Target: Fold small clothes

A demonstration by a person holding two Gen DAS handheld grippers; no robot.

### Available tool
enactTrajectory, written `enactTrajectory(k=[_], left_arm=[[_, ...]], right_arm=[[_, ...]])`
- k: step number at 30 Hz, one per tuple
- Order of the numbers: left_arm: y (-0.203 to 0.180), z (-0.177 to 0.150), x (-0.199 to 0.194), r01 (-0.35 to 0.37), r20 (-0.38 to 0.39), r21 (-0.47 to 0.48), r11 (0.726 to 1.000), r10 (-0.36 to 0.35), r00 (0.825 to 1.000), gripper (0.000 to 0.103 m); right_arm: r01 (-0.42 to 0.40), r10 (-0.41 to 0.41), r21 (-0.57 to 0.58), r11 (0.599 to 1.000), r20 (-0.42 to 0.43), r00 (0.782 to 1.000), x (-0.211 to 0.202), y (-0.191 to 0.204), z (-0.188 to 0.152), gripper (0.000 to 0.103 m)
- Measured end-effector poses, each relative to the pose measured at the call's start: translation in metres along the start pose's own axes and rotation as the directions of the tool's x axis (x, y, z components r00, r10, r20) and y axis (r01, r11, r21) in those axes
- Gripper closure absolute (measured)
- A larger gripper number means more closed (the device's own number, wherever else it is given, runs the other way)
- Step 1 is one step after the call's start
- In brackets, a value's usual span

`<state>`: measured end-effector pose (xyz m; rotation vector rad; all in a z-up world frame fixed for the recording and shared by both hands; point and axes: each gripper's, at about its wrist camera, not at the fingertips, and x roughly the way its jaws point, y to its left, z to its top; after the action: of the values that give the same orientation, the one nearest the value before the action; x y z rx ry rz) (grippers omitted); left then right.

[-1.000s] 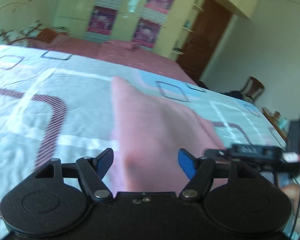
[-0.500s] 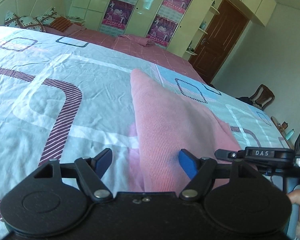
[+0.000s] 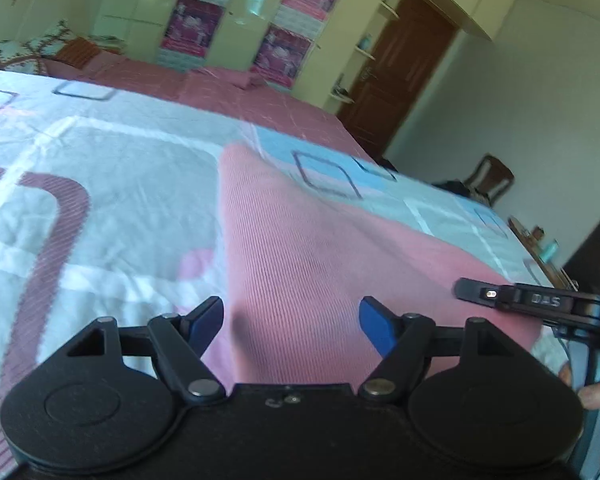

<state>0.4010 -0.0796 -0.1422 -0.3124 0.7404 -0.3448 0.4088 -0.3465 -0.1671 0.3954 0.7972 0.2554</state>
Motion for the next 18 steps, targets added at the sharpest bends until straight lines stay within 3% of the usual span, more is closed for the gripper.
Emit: enactTrajectory(k=[4, 7, 13, 18], left_arm=[[-0.005, -0.018, 0.018, -0.035, -0.098, 0.042, 0.998, 0.039, 0.994, 0.031], [0.007, -0.025, 0.019, -0.024, -0.111, -0.015, 1.000, 0.022, 0.994, 0.035], [0.011, -0.022, 0.018, -0.010, -0.120, 0.002, 1.000, 0.010, 0.993, 0.044], [0.010, -0.024, 0.019, -0.010, -0.123, 0.028, 1.000, 0.014, 0.992, 0.046]], right_arm=[[-0.008, 0.024, 0.122, 0.993, -0.131, 0.991, 0.023, -0.031, -0.020, 0.090], [-0.033, 0.059, 0.206, 0.978, -0.125, 0.990, 0.015, -0.042, -0.024, 0.089], [-0.035, 0.062, 0.198, 0.980, -0.133, 0.989, -0.020, -0.047, -0.032, 0.087], [0.042, -0.011, 0.179, 0.983, -0.168, 0.986, -0.033, -0.053, -0.054, 0.087]])
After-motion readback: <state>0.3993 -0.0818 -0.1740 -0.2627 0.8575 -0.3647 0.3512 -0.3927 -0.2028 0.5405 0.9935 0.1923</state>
